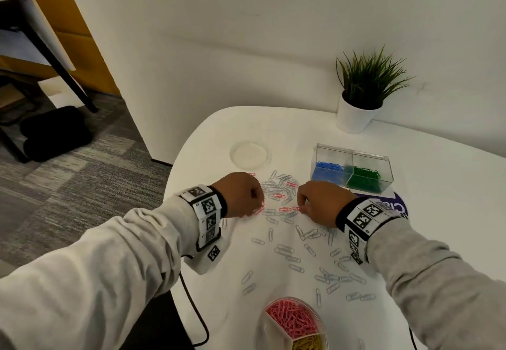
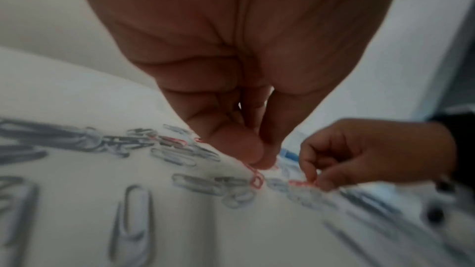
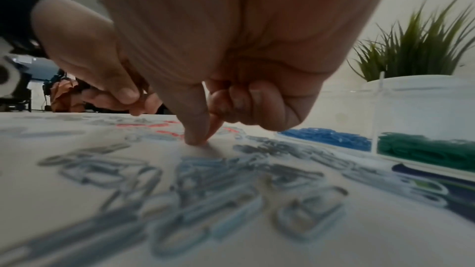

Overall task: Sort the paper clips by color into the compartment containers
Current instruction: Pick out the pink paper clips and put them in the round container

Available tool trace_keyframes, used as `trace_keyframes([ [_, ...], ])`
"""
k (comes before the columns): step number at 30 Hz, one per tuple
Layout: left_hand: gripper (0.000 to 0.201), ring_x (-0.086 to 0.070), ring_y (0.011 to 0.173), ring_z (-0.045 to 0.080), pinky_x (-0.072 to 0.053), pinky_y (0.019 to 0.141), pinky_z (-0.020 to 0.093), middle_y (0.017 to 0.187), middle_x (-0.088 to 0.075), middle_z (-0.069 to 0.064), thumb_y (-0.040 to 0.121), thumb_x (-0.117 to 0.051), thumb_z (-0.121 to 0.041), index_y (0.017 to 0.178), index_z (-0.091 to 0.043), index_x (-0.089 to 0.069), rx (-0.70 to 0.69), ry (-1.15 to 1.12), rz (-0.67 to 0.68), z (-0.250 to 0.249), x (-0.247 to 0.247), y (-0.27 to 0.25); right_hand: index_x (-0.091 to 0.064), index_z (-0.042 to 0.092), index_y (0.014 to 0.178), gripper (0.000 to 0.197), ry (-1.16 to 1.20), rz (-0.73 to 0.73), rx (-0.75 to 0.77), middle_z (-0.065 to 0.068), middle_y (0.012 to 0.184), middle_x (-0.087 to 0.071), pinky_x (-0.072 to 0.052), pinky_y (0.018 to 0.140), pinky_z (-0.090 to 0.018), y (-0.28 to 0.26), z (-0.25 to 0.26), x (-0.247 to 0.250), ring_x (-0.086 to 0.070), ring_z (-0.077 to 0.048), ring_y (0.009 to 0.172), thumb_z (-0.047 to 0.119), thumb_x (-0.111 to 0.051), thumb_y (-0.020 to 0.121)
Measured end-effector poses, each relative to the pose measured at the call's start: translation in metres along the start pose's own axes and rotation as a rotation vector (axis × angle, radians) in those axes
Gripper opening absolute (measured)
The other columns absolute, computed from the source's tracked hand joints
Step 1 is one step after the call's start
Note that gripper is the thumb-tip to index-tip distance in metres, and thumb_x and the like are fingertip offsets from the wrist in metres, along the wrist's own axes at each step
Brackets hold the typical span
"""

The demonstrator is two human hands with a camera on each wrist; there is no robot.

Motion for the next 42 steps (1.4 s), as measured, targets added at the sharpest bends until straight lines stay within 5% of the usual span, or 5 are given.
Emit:
trace_keyframes([
  [8,0.024,-0.06,0.106,0.025,-0.046,0.085,0.028,0.114,-0.063,0.006,0.097,-0.048,-0.024,0.111,-0.012,-0.063,-0.157,0.543,-0.046,-0.015,-0.014,0.003,-0.056,0.018,0.086,0.017,0.064,0.031,-0.07,-0.003,0.087,-0.06,-0.047,0.072,-0.033,0.002,-0.002,0.007,-0.052,-0.016,0.076,0.032,-0.051,0.094],
  [12,0.023,-0.061,0.09,0.025,-0.042,0.072,0.027,0.097,-0.065,0.005,0.092,-0.05,-0.032,0.092,-0.012,-0.062,-0.088,0.481,-0.024,-0.003,-0.008,0.004,-0.055,0.012,0.073,0.023,1.191,-0.216,-0.174,-0.009,0.068,-0.058,-0.04,0.052,-0.029,-0.007,-0.024,0.029,-0.049,-0.021,0.059,0.001,-0.046,0.091],
  [19,0.013,-0.042,0.051,0.019,-0.03,0.043,0.022,0.064,-0.055,0.012,0.083,-0.059,0.004,0.074,-0.006,-0.06,0.198,-0.776,-0.078,0.042,0.029,0.01,-0.056,0.014,0.087,0.031,2.009,-0.295,-0.108,-0.005,0.072,-0.059,-0.046,0.046,-0.021,-0.015,-0.033,0.043,-0.055,-0.015,0.057,-0.007,-0.033,0.089],
  [30,0.009,-0.052,0.053,0.009,-0.041,0.05,0.019,0.067,-0.061,-0.005,0.087,-0.063,-0.016,0.083,-0.012,-0.07,0.152,-0.41,-0.039,0.032,0.023,0.026,-0.07,0.019,0.095,0.011,0.18,-0.106,-0.058,0.007,0.094,-0.063,-0.041,0.073,-0.022,0.026,0.018,0.022,-0.058,-0.011,0.088,0.027,-0.062,0.092],
  [42,0.02,-0.061,0.082,0.025,-0.051,0.069,0.034,0.094,-0.063,0.001,0.093,-0.046,-0.031,0.1,-0.02,-0.061,-0.268,0.689,0.031,-0.016,-0.011,0.016,-0.058,0.015,0.08,0.01,0.133,0.027,-0.097,-0.001,0.087,-0.062,-0.044,0.066,-0.028,0.033,0.026,0.011,-0.054,-0.015,0.076,0.024,-0.063,0.084],
])
Point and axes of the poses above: each hand's wrist, its own y-axis towards the middle knuckle, its own x-axis out of the back of the hand, z = x × y, the point moved 10 cm from there along y, towards the middle knuckle
